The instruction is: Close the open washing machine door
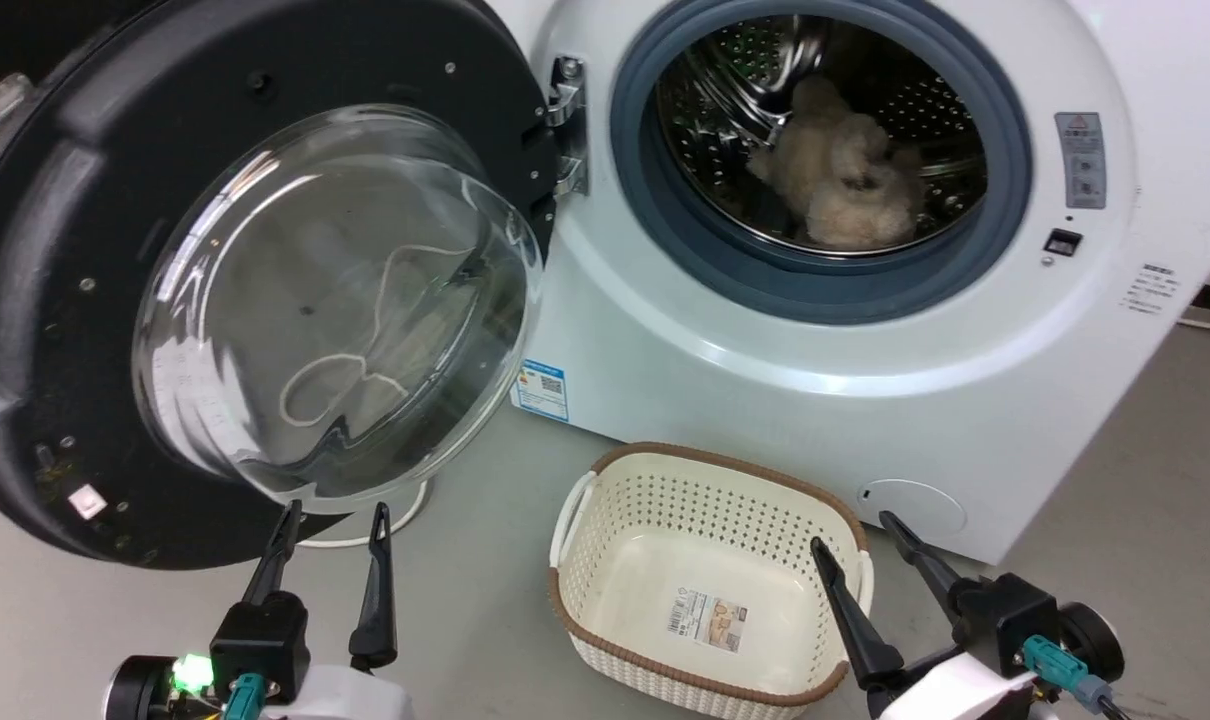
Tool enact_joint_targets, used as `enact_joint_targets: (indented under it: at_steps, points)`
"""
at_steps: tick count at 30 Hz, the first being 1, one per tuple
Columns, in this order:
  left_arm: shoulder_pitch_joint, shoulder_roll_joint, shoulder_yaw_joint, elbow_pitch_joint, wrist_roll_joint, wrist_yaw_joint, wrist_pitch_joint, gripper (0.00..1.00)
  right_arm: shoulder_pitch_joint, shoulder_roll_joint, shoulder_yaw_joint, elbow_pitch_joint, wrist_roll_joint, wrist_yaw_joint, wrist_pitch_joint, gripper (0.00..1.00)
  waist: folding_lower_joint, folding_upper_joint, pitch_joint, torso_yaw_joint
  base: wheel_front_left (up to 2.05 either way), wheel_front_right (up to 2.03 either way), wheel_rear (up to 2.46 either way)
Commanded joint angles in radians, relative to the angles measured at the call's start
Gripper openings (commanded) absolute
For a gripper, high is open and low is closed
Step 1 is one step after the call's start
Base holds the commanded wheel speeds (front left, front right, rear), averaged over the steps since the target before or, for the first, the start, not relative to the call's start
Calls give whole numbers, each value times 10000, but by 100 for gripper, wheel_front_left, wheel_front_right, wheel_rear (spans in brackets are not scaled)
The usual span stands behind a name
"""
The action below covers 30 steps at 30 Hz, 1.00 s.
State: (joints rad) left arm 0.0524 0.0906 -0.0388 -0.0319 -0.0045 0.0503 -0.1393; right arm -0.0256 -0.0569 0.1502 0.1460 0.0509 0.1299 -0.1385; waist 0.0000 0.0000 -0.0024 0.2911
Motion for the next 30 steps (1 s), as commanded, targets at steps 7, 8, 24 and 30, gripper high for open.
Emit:
enact_joint_targets:
  at_steps: [7,8,24,30]
  points:
    - [182,102,-15,-131,-56,95,-247,100,-152,-22,190,208,23,5,-256,100,0,0,17,366,0,0,0]
    - [193,109,-20,-139,-54,101,-268,100,-158,-21,211,227,31,5,-277,100,0,0,17,408,0,0,0]
    - [293,204,-107,-177,-51,182,-582,100,-108,2,446,479,124,6,-590,100,0,0,38,1049,0,0,0]
    - [321,200,-122,-142,-175,195,-770,0,-38,11,533,606,165,7,-778,100,0,0,65,1445,0,0,0]
